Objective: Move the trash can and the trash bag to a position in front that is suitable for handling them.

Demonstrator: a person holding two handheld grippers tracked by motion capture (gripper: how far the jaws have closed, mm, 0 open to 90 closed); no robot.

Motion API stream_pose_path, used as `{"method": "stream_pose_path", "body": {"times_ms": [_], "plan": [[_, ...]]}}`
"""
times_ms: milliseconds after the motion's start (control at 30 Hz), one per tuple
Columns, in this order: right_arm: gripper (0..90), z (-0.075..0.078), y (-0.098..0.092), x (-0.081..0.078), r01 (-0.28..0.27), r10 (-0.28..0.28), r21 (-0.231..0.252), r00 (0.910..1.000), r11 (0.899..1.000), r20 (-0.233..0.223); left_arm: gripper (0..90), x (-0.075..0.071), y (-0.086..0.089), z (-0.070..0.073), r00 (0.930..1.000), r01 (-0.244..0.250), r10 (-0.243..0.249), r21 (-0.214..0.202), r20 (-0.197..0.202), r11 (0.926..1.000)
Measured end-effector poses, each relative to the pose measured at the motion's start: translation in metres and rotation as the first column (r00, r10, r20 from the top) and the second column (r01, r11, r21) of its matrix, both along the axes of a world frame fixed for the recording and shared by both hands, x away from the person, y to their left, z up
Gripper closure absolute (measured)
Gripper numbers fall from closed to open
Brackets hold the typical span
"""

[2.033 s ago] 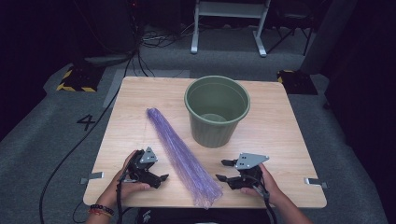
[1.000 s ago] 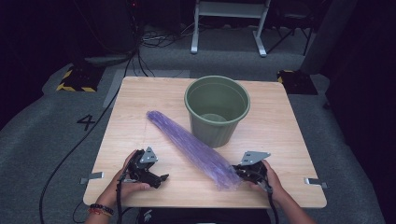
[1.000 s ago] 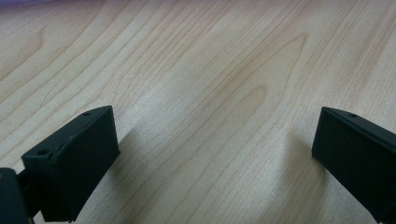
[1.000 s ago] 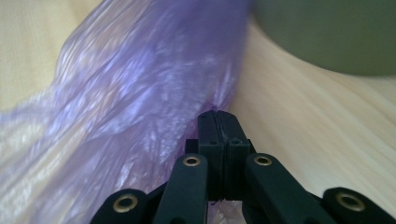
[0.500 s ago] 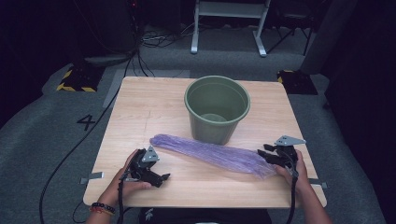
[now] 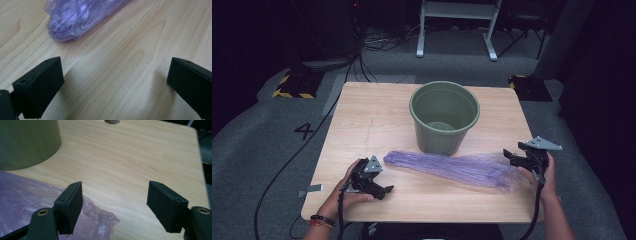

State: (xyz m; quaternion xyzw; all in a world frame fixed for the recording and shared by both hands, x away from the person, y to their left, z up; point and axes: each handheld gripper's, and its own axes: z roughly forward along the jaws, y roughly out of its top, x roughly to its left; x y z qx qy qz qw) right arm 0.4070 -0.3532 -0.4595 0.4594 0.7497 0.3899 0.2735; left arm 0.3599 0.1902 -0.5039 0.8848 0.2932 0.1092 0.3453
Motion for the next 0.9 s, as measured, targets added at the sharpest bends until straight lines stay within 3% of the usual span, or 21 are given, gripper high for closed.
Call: {"method": "stream_pose_path", "body": {"times_ms": [133, 267, 333, 467, 533, 567, 633, 667, 700, 800, 833, 867, 900], "plan": [[28.6, 0.013, -0.004, -0.007, -0.009, 0.008, 0.032, 0.999, 0.999, 0.045, 0.6, 0.006, 0.001, 0.0, 1.0, 0.001, -0.001, 0.001, 0.002, 1.0], [28.7, 0.025, -0.002, -0.015, -0.024, 0.022, 0.022, 0.9965, 0.999, 0.08, 1.5, 0.01, 0.0, 0.0, 1.0, 0.002, -0.002, -0.008, 0.006, 1.0], [28.9, 0.034, -0.001, -0.018, -0.025, 0.02, 0.043, 0.9945, 0.999, 0.103, 1.7, 0.011, 0.0, 0.0, 1.0, -0.001, 0.001, -0.003, 0.008, 1.0], [30.2, 0.038, 0.005, -0.021, -0.05, 0.044, 0.055, 0.9935, 0.997, 0.105, 5.3, 0.016, -0.004, 0.002, 0.9999, -0.011, 0.011, -0.006, 0.008, 0.9999], [30.8, 0.041, 0.017, -0.03, -0.088, 0.085, 0.027, 0.9922, 0.996, 0.092, 15.0, 0.02, -0.008, 0.002, 0.9993, -0.034, 0.034, -0.025, 0.014, 0.9991], [30.8, 0.041, 0.017, -0.03, -0.088, 0.085, 0.027, 0.9922, 0.996, 0.092, 15.0, 0.022, -0.011, 0.002, 0.999, -0.038, 0.039, -0.031, 0.02, 0.9988], [31.5, 0.042, 0.027, -0.039, -0.09, 0.089, 0.007, 0.9926, 0.996, 0.082, 14.6, 0.025, -0.017, 0.002, 0.9998, -0.012, 0.012, -0.029, 0.018, 0.9995], [31.7, 0.042, 0.035, -0.049, -0.109, 0.107, 0.025, 0.9903, 0.994, 0.089, 16.9, 0.025, -0.02, 0.002, 0.9998, 0.009, -0.009, -0.034, 0.018, 0.9994], [31.7, 0.042, 0.035, -0.049, -0.109, 0.107, 0.025, 0.9903, 0.994, 0.089, 16.9, 0.025, -0.022, 0.002, 0.9996, 0.023, -0.023, -0.035, 0.018, 0.9991], [31.4, 0.037, 0.053, -0.065, -0.172, 0.17, 0.023, 0.9825, 0.985, 0.078, 23.0, 0.025, -0.026, 0.003, 0.9987, 0.041, -0.039, -0.042, 0.032, 0.9983], [30.9, 0.033, 0.067, -0.073, -0.221, 0.219, 0.017, 0.9732, 0.975, 0.069, 29.9, 0.025, -0.028, 0.003, 0.9987, 0.041, -0.04, -0.041, 0.032, 0.9983], [30.9, 0.033, 0.067, -0.073, -0.221, 0.219, 0.017, 0.9732, 0.975, 0.069, 29.9, 0.025, -0.028, 0.004, 0.9988, 0.038, -0.037, -0.042, 0.033, 0.9984], [30.3, 0.031, 0.074, -0.076, -0.247, 0.245, 0.02, 0.9673, 0.969, 0.064, 35.1, 0.025, -0.029, 0.004, 0.9988, 0.038, -0.036, -0.044, 0.034, 0.9983]]}}
